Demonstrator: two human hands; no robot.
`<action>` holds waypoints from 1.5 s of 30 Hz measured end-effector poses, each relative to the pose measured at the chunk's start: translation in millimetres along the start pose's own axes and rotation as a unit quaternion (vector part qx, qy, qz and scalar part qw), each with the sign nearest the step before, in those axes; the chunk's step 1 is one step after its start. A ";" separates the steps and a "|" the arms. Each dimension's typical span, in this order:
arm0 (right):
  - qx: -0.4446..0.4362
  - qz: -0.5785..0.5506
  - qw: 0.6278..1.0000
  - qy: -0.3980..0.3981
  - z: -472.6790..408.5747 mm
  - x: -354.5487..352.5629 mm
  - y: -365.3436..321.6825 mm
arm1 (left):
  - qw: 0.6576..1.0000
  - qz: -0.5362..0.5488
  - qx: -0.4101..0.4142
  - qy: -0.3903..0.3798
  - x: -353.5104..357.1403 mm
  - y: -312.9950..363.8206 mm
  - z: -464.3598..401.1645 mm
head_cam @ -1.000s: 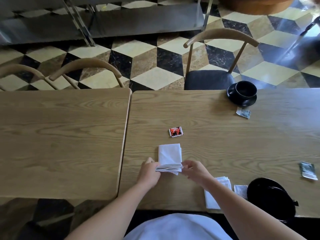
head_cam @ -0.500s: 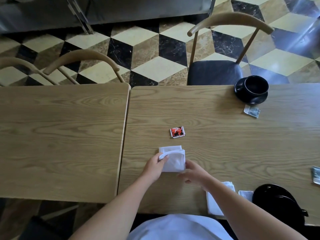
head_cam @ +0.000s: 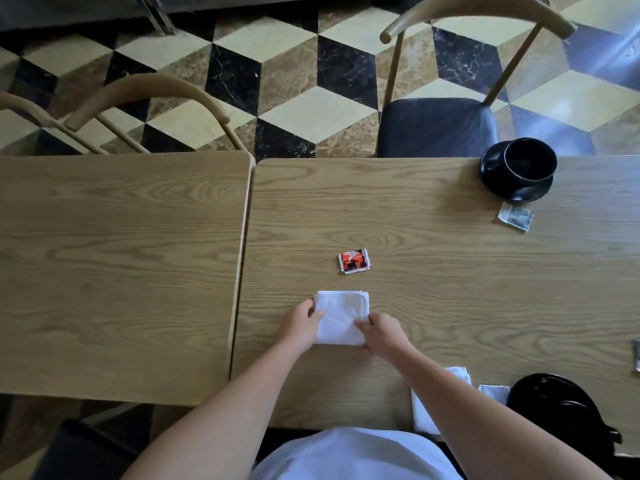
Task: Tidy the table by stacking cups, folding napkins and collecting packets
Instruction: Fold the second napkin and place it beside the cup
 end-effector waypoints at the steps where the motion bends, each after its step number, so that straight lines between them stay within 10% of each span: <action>1: 0.000 0.000 1.000 0.003 0.9 -0.2 -1.5 | 1.000 -0.004 -0.003 0.011 -0.3 0.7 -0.9; 13: -0.032 -0.010 0.982 0.185 26.9 -12.5 -16.1 | 0.973 -0.040 0.032 0.223 -4.6 15.3 32.6; 18: -0.200 0.140 0.968 0.064 42.7 21.8 -30.2 | 0.939 -0.177 0.293 0.020 19.7 23.4 43.2; 28: -0.128 0.239 0.962 0.011 24.1 49.4 -29.4 | 0.904 -0.376 0.147 -0.140 37.3 7.3 23.8; 32: -0.064 0.115 0.991 0.038 24.2 25.3 -26.0 | 0.988 -0.145 0.043 0.021 7.6 8.7 23.7; 35: 0.021 -0.054 0.983 0.175 28.3 -9.2 -4.0 | 0.981 -0.007 -0.052 0.185 -21.9 -18.0 32.4; 40: 0.089 -0.087 0.988 0.094 20.6 2.0 8.8 | 0.959 0.213 -0.178 0.053 4.5 -34.8 34.0; 45: 0.101 -0.097 0.988 0.068 13.9 8.4 0.8 | 0.962 0.204 -0.181 -0.003 11.3 -24.6 24.9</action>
Point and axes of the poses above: each hand's wrist, its own z-axis away from the middle knuckle, its own x-axis out of the palm, y = z × x, the point moved 5 cm from there along -z, towards the middle knuckle, and after that the axes turned 4 degrees about x, right-handed, at the moved point
